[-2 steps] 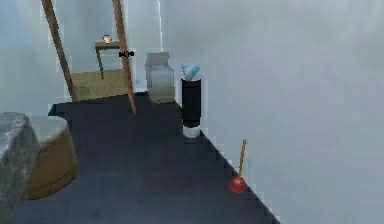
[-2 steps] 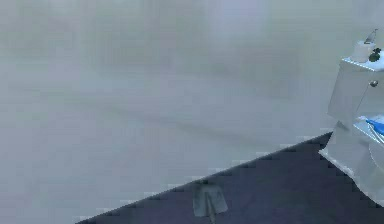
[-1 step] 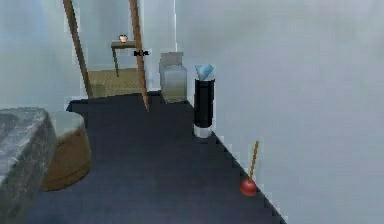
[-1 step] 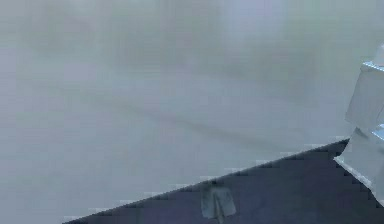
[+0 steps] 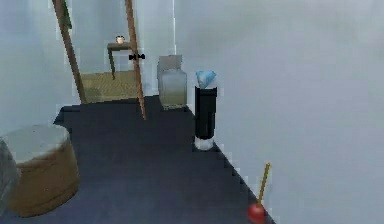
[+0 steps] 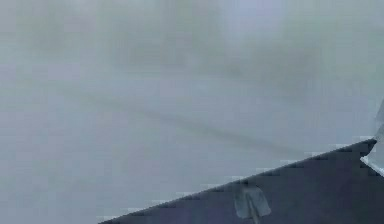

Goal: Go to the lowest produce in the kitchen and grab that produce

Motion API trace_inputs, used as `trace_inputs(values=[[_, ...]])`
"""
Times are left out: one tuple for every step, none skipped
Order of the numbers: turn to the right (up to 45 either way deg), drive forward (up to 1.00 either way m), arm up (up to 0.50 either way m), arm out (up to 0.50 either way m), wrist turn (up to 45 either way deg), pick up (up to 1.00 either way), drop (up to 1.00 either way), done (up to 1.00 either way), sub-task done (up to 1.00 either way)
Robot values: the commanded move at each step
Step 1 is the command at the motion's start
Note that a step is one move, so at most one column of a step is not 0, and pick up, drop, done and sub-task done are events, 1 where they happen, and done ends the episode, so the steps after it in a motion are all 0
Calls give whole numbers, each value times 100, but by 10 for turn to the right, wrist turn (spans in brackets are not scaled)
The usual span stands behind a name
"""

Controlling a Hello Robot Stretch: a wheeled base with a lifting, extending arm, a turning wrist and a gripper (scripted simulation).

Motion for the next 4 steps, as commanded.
trace_inputs(values=[[-180,0,0,0,0,0,0,0,0],[0,100,0,0,0,0,0,0,0],[-120,0,0,0,0,0,0,0,0],[0,5,0,0,0,0,0,0,0]])
